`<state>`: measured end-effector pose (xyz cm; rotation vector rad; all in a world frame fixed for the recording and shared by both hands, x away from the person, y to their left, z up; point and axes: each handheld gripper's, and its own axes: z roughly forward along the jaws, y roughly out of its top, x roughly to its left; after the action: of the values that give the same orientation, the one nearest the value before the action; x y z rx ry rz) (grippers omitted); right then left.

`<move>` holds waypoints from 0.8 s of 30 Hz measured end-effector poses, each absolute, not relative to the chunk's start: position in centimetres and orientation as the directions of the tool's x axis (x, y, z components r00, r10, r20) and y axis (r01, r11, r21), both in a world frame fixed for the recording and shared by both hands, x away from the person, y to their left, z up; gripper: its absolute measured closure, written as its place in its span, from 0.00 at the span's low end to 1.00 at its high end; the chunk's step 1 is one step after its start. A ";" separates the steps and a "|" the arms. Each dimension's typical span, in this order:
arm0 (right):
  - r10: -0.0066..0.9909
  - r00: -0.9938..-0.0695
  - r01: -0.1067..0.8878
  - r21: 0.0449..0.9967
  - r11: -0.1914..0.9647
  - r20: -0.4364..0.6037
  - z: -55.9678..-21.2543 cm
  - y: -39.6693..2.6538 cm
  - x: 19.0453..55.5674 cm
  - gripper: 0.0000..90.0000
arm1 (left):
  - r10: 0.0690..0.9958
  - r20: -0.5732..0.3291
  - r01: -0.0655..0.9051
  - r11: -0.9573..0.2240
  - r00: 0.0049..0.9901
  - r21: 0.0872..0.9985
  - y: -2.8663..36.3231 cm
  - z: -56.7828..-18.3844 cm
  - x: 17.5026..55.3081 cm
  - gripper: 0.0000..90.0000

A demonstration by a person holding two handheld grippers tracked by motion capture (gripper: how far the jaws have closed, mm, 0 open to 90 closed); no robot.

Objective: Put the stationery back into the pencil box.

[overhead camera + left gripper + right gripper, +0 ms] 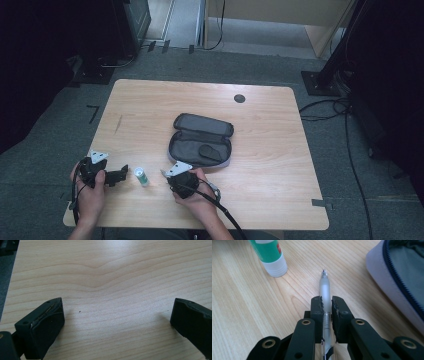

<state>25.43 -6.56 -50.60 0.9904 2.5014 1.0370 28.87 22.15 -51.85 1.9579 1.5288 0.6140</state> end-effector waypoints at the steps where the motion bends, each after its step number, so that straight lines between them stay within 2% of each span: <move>1: 0.674 -0.738 0.488 0.708 0.510 0.023 -50.4 -6.8 25.3 0.90 | 0.971 0.008 0.707 -0.180 0.239 0.684 22.1 -51.9 28.9 0.00; 8: 0.657 -0.754 0.455 0.735 0.503 0.016 -49.1 -8.0 25.1 0.90 | 0.971 0.009 0.707 -0.180 0.239 0.684 22.1 -51.9 28.9 0.00; 24: 0.681 -0.732 0.443 0.777 0.447 0.026 -46.1 -11.1 25.7 0.90 | 0.971 0.008 0.707 -0.180 0.239 0.684 22.1 -51.9 28.9 0.00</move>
<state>25.66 -11.09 -46.13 0.9654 2.4106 1.1660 28.87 22.14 -51.85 1.9575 1.5290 0.6144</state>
